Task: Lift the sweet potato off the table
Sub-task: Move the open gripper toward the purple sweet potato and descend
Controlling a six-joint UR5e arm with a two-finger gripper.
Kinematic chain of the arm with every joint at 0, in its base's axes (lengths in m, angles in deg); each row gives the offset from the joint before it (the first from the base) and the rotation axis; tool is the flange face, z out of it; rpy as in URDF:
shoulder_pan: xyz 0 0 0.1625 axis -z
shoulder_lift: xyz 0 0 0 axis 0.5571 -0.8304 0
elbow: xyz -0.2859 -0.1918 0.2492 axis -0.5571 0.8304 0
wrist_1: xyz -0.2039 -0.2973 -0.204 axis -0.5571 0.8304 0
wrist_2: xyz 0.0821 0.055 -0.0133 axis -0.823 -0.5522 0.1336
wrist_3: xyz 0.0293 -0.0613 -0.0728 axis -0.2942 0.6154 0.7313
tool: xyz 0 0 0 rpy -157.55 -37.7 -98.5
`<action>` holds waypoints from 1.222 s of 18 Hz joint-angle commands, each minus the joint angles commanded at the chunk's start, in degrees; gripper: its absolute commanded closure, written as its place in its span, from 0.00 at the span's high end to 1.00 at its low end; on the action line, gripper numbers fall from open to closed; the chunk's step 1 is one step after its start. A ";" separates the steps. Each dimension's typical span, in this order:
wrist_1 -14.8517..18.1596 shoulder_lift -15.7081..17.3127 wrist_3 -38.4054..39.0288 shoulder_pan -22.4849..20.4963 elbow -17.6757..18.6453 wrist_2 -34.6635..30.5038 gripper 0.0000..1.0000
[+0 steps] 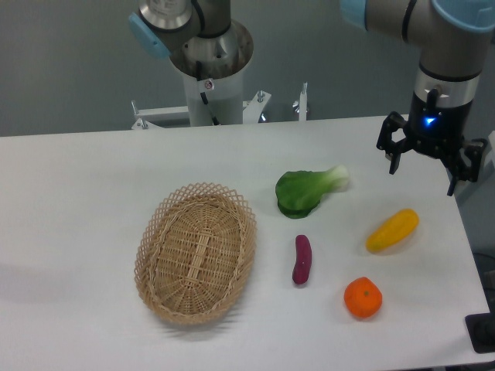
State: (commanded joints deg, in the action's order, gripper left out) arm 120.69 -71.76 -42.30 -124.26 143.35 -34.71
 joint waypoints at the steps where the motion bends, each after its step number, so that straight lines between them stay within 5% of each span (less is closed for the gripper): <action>1: -0.26 0.00 0.09 0.09 0.52 0.09 1.00; 12: -1.05 -0.09 7.28 2.28 2.98 0.62 1.00; 17: -2.02 -0.35 13.88 4.83 8.78 0.35 1.00; 20: -6.05 -1.40 17.38 5.62 12.90 0.26 1.00; 22: -13.14 -3.24 21.16 7.28 16.24 0.18 1.00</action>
State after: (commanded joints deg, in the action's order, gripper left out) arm 107.54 -75.00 -21.14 -116.97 159.60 -34.54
